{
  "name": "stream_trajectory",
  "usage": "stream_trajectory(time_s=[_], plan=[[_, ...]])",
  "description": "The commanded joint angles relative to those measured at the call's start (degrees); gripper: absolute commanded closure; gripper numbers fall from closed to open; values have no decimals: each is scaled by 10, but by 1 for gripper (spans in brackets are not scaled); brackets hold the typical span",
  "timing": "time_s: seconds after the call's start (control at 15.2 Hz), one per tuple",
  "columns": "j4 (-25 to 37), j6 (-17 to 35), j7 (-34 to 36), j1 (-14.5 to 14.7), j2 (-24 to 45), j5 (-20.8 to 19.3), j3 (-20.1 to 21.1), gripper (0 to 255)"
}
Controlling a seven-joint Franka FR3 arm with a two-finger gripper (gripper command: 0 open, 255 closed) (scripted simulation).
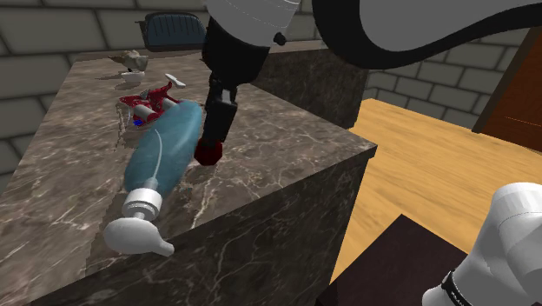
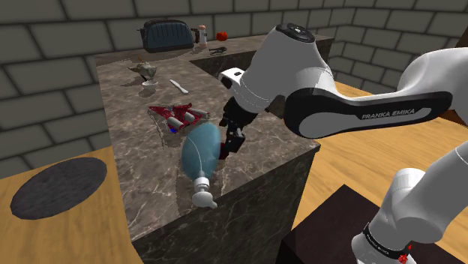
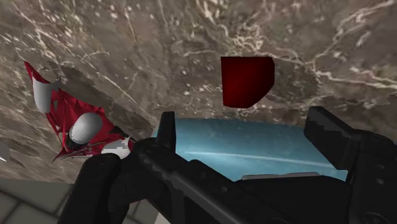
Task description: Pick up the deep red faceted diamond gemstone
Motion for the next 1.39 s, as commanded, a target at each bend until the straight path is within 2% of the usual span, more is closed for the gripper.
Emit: stream_trajectory(time_s=[0.0,0.33,0.46,0.53,1.12,1.32], plan=[[-14,16,1,2,0,-2,3,0],[-58,58,9,2,-2,-5,5,0],[-58,58,9,2,-2,-5,5,0],[-59,58,9,2,-3,-5,5,255],[-58,58,9,2,-2,-5,5,255],[-35,35,5,2,-1,-3,4,255]])
